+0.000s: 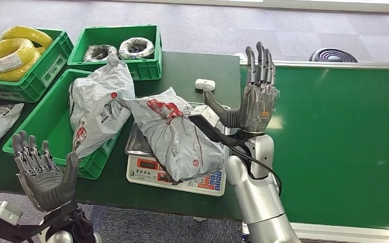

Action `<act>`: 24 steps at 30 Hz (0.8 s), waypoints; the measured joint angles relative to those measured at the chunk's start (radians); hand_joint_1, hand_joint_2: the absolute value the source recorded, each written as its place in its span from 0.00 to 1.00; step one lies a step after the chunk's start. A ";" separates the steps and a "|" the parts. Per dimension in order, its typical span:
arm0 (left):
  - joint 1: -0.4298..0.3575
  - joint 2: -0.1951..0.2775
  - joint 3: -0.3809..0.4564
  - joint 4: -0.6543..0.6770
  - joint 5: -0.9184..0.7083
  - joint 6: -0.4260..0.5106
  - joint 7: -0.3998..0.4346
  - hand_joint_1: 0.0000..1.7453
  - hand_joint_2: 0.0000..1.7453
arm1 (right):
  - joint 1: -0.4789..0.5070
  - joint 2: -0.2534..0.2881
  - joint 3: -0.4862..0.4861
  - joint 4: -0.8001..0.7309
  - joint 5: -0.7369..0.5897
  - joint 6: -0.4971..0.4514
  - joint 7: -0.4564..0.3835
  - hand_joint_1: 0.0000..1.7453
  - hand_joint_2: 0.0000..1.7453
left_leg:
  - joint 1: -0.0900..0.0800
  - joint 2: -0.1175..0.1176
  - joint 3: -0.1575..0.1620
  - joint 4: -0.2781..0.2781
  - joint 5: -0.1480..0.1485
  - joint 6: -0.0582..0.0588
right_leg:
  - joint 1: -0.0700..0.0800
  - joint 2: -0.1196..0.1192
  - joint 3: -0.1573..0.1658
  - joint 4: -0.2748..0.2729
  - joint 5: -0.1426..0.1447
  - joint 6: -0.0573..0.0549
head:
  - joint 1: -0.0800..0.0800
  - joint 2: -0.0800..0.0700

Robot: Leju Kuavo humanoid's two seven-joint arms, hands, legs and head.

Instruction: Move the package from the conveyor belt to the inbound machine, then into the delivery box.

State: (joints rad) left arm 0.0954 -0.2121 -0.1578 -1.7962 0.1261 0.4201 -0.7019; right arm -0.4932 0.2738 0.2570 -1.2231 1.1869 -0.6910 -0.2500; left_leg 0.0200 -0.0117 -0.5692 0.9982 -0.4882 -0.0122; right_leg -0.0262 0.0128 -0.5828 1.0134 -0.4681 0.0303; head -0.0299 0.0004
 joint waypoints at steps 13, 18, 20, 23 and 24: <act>-0.010 -0.002 0.000 -0.006 -0.044 0.020 0.000 0.00 1.00 | 0.119 0.067 -0.228 -0.448 -0.204 -0.001 -0.279 0.00 0.00 | 0.000 -0.001 0.000 0.000 0.000 0.000 | 0.000 -0.001 0.000 0.000 0.000 0.000 | 0.000 0.000; -0.100 0.017 -0.029 -0.068 -0.274 0.201 0.008 0.00 1.00 | 0.180 0.068 -0.307 -0.672 -0.387 -0.001 -0.362 0.00 0.00 | 0.000 -0.001 0.001 0.000 0.000 0.000 | 0.000 -0.001 0.000 -0.001 0.000 0.000 | 0.000 0.000; -0.166 0.028 -0.052 -0.060 -0.407 0.220 0.049 0.00 1.00 | 0.199 0.069 -0.326 -0.717 -0.418 -0.001 -0.373 0.00 0.00 | 0.000 -0.001 0.001 0.000 0.000 0.000 | 0.000 -0.001 0.001 -0.001 0.000 0.000 | 0.000 0.000; -0.305 0.033 -0.084 0.007 -0.677 0.179 0.200 0.00 1.00 | 0.213 0.072 -0.345 -0.733 -0.444 0.000 -0.382 0.00 0.00 | 0.000 -0.001 0.003 0.000 0.001 0.000 | 0.000 -0.001 0.002 -0.001 0.002 -0.002 | 0.000 0.000; -0.363 0.034 -0.101 0.043 -0.784 0.159 0.266 0.00 1.00 | 0.218 0.072 -0.349 -0.734 -0.451 0.000 -0.383 0.00 0.00 | 0.000 -0.001 0.003 0.000 0.002 0.000 | 0.000 -0.002 0.003 -0.001 0.002 -0.002 | 0.000 0.000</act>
State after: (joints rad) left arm -0.2676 -0.1785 -0.2591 -1.7531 -0.6574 0.5794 -0.4356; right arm -0.2748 0.3457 -0.0920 -1.9567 0.7360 -0.6912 -0.6334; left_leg 0.0199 -0.0128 -0.5661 0.9984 -0.4865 -0.0127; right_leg -0.0263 0.0113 -0.5802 1.0127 -0.4660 0.0284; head -0.0301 0.0004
